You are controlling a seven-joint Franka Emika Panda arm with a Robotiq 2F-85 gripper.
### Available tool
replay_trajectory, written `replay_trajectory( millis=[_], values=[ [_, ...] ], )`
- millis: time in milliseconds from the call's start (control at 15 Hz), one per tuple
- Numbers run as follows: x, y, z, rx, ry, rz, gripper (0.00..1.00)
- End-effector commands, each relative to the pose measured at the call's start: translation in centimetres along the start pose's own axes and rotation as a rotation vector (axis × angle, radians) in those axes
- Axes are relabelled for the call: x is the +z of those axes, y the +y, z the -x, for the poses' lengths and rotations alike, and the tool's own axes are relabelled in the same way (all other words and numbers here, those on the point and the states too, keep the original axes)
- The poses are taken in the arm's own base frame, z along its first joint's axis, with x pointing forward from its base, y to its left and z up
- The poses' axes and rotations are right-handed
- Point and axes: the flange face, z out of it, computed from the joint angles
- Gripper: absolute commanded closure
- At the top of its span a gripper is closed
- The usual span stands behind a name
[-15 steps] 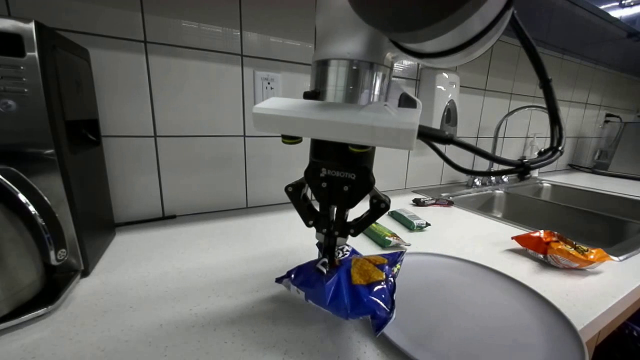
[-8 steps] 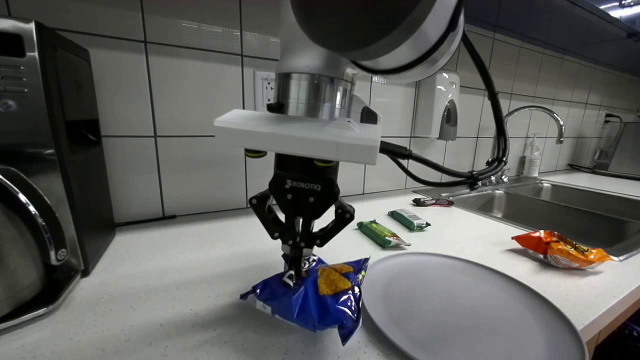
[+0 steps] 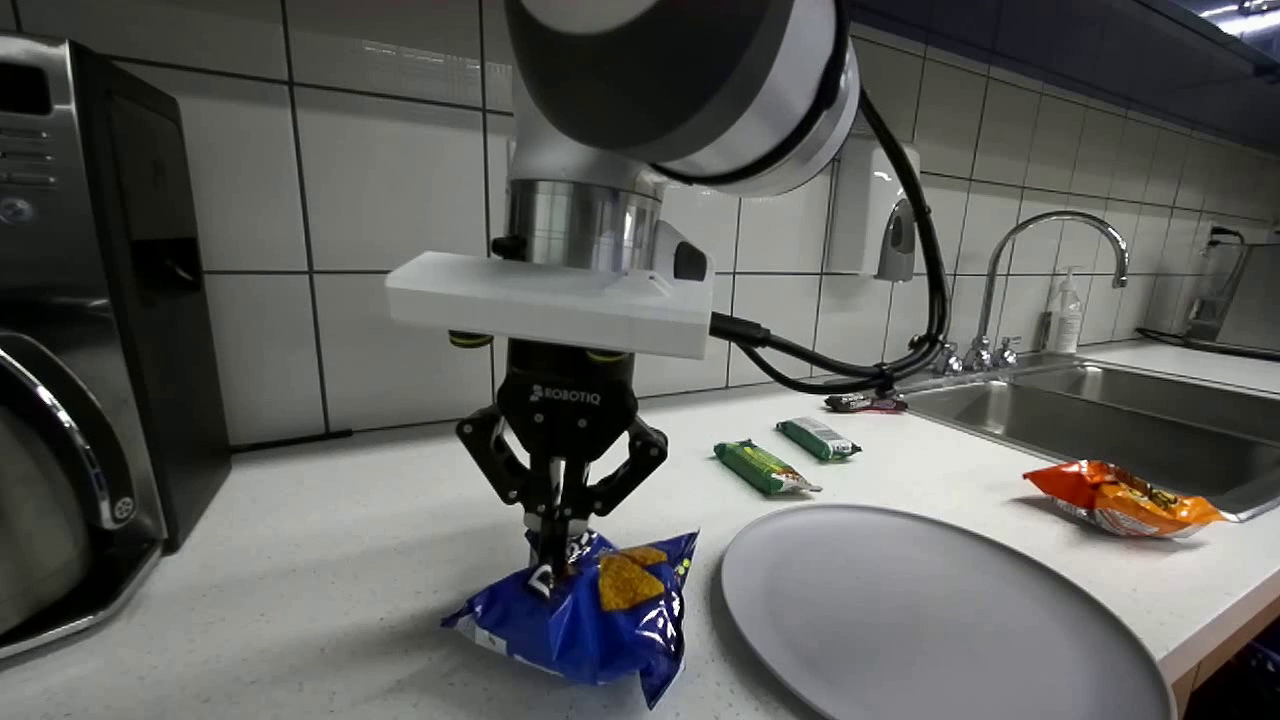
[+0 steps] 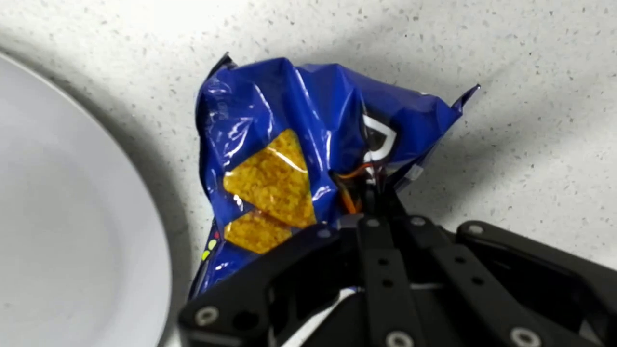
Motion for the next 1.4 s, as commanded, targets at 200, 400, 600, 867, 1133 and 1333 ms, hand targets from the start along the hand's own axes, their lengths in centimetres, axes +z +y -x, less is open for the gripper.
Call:
replay_trajectory(
  millis=[200,400,600,867,1133,1333],
  values=[
    [-1.1,-0.7,-1.4,-0.011,0.001,0.007,0.42],
    [-2.1,-0.6,-1.9,-0.007,0.008,-0.013,0.20],
    [-2.8,-0.1,-2.3,-0.002,-0.015,-0.034,0.00],
    [-3.8,0.9,-2.8,-0.018,-0.053,-0.053,0.00],
    [-4.9,2.5,-3.7,-0.080,-0.084,-0.058,0.00],
    [-5.6,4.2,-4.6,-0.125,-0.067,-0.019,0.00]
  ],
)
